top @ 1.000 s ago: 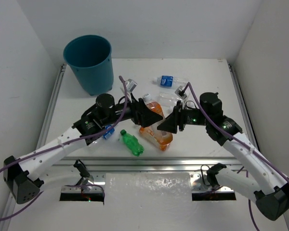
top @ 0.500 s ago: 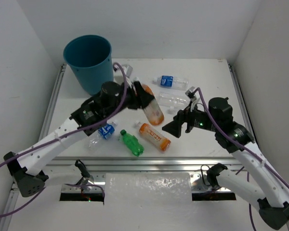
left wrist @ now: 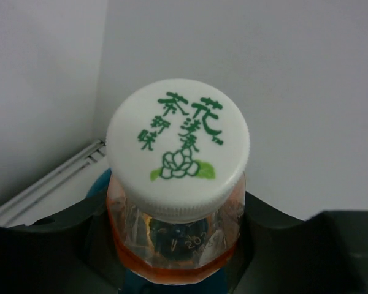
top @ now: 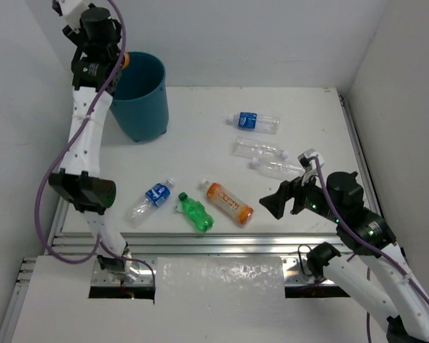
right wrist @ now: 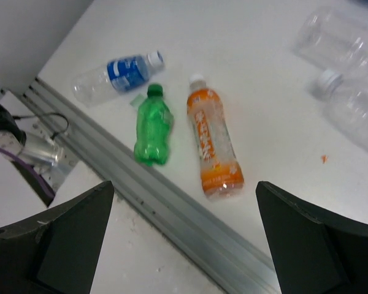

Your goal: Put the plastic bottles in the bin

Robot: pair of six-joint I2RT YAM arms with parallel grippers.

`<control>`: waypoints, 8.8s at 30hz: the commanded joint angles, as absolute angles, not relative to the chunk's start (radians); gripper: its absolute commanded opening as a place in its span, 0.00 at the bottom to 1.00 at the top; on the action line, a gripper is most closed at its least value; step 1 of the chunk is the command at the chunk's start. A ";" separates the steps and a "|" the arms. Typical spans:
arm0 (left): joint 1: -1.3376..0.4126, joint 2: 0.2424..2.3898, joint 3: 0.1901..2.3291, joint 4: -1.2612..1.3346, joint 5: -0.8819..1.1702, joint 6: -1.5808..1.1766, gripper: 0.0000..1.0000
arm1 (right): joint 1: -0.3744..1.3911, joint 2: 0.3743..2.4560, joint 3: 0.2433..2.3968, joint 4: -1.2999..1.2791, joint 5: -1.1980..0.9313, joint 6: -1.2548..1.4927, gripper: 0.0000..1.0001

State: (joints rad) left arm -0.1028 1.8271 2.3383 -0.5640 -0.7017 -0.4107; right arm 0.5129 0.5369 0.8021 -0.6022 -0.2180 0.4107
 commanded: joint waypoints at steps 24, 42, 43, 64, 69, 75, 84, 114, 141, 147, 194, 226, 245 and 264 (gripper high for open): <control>-0.113 1.292 1.818 -0.521 -0.244 -0.506 1.00 | 0.653 1.276 0.891 -0.465 -0.123 0.318 0.99; -0.167 0.861 1.039 -0.490 0.032 -0.448 1.00 | 0.706 1.603 0.887 -0.402 -0.127 0.252 0.34; -0.169 0.858 1.023 -0.473 0.073 -0.460 1.00 | 0.704 1.580 0.873 -0.402 -0.117 0.261 0.32; -0.735 1.035 0.853 0.281 0.538 -0.554 1.00 | 0.580 0.733 0.933 -0.431 -0.340 0.436 0.18; -0.791 1.063 0.890 0.314 0.561 -0.517 1.00 | 0.580 0.727 0.939 -0.397 -0.477 0.437 0.18; -0.792 1.078 0.908 0.310 0.525 -0.505 0.99 | 0.580 0.739 0.927 -0.367 -0.632 0.431 0.18; -0.792 1.074 0.936 0.292 0.445 -0.508 0.00 | 0.580 0.742 0.927 -0.403 -0.544 0.422 0.65; -0.120 1.876 2.313 -0.529 -0.689 -0.273 1.00 | 0.580 0.632 0.848 -0.641 -0.222 0.380 0.99; -0.135 0.792 1.111 -0.618 -0.400 -0.396 1.00 | 1.005 1.939 1.315 -0.459 -0.008 0.405 0.95; -0.135 0.770 1.017 -0.569 -0.298 -0.397 1.00 | 1.006 1.905 1.214 -0.358 -0.132 0.408 0.54; -0.749 1.120 0.836 0.505 0.631 -0.693 0.00 | 0.687 0.804 0.839 -0.153 -0.529 0.413 0.32; -0.098 1.837 2.297 -0.574 -0.543 -0.405 0.00 | 0.687 0.534 0.844 -0.627 -0.183 0.342 0.99; -0.104 1.625 2.102 -0.667 -0.406 -0.278 1.00 | 0.689 0.466 0.801 -0.660 -0.201 0.351 0.99; -0.331 1.350 1.132 -0.770 -0.100 -0.201 1.00 | 0.689 0.414 0.776 -0.620 -0.304 0.365 0.99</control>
State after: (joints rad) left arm -0.3210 1.3544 1.1015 -0.7982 -0.1967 -0.2436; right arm 0.6838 0.4191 0.7944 -0.6830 -0.2531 0.3553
